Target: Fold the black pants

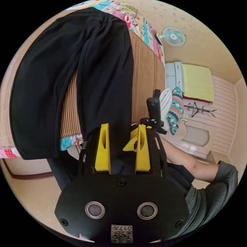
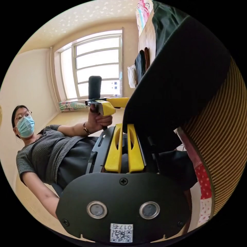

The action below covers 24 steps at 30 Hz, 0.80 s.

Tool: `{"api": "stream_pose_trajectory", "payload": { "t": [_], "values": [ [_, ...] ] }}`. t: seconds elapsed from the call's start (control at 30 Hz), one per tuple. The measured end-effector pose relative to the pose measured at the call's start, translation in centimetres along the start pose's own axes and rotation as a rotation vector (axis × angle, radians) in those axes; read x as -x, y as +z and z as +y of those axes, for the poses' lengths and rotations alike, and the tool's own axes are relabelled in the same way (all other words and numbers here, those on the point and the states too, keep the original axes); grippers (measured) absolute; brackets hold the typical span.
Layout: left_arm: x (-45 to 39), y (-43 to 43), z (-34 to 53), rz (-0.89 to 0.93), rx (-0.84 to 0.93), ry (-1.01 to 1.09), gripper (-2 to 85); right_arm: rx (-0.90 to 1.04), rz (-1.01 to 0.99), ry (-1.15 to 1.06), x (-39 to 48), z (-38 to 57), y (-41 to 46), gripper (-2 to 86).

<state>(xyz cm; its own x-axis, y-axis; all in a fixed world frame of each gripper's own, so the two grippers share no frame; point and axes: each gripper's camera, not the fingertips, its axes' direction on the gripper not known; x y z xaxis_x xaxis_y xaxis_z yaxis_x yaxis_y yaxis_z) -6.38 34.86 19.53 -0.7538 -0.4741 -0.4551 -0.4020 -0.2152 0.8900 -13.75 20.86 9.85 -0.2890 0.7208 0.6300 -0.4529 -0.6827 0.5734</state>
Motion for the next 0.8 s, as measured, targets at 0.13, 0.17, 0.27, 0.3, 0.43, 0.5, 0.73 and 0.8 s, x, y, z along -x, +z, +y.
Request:
{"api": "stream_pose_trajectory", "payload": {
  "t": [0.13, 0.17, 0.27, 0.3, 0.43, 0.5, 0.73, 0.8],
  "values": [
    [-3.2, 3.6, -3.3, -0.398, 0.139, 0.069, 15.0, 0.085, -0.037, -0.040, 0.7, -1.6, 1.8, 2.7],
    [-3.4, 4.2, -3.6, -0.421, 0.157, 0.080, 14.4, 0.101, -0.036, -0.035, 0.7, -1.7, 2.1, 2.7],
    [-3.7, 6.7, -4.2, -0.417, 0.223, 0.126, 4.8, 0.103, -0.009, -0.014, 0.4, -1.3, 2.4, 2.5],
    [-3.5, 7.5, -4.1, -0.406, 0.231, 0.126, 4.3, 0.105, -0.008, -0.003, 0.1, -1.1, 2.4, 2.5],
    [-1.3, 10.3, -2.8, -0.235, 0.251, 0.089, 2.9, 0.140, -0.003, 0.101, -1.3, 1.6, 1.1, 1.9],
    [-0.7, 11.1, -2.3, -0.212, 0.259, 0.069, 1.7, 0.111, 0.042, 0.135, -1.3, 3.2, -0.8, 1.7],
    [-0.5, 11.3, -1.6, -0.167, 0.240, 0.083, -0.2, -0.309, 0.060, 0.295, -1.7, 4.3, -15.8, 5.1],
    [-0.5, 11.2, -1.9, -0.159, 0.243, 0.077, -0.3, -0.457, 0.088, 0.267, -0.6, 2.2, -19.9, 5.5]
  ]
}}
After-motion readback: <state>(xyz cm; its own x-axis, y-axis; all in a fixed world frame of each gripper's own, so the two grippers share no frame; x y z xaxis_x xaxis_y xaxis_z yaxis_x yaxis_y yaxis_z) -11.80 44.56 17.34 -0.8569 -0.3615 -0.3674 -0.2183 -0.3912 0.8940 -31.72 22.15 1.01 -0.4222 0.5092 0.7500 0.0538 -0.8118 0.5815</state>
